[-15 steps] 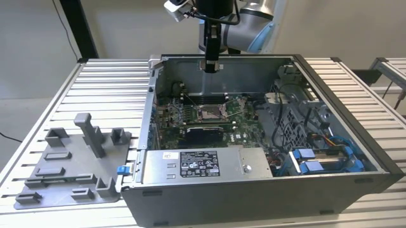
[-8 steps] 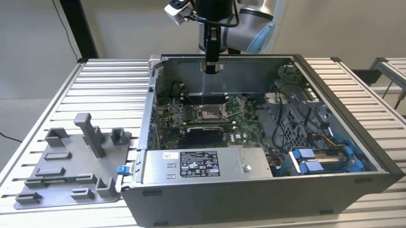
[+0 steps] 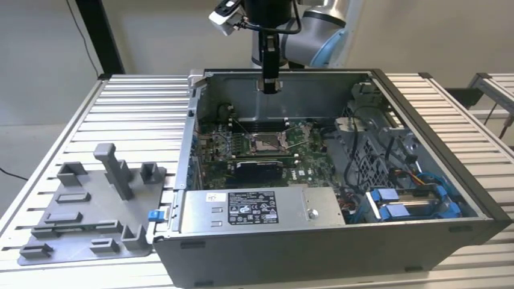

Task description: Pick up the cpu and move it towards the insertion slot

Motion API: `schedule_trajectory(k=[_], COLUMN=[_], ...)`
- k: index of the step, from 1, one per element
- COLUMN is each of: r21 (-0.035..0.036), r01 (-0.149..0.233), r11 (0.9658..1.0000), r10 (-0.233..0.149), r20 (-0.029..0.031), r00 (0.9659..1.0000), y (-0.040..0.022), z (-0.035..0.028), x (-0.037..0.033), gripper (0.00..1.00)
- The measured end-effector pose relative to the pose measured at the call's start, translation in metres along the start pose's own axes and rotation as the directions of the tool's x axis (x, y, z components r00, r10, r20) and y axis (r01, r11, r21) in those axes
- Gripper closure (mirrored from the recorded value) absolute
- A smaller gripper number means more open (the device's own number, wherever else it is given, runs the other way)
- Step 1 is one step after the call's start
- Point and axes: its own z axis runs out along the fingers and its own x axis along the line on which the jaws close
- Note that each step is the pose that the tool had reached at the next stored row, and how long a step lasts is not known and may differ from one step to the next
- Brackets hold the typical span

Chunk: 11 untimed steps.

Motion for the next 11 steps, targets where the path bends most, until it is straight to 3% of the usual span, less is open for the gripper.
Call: schedule_trajectory(k=[1,6,9,10,11], r21=[-0.0054,-0.0062,0.0141,0.0253,0.0317], r01=[0.001,0.001,0.003,0.003,0.003], r11=[1.0,1.0,0.9999,0.9997,0.9995], r10=[-0.001,-0.001,-0.003,-0.003,-0.003], r20=[0.0011,0.0011,0.0057,0.0073,0.0075], r00=[1.0,1.0,1.0,1.0,1.0], y=[-0.0006,-0.0008,-0.0009,-0.0009,-0.001], z=[0.0011,0.0023,0.0034,0.0037,0.0045], x=[0.0013,0.0022,0.0036,0.0038,0.0039], gripper=[1.0,1.0,1.0,1.0,1.0])
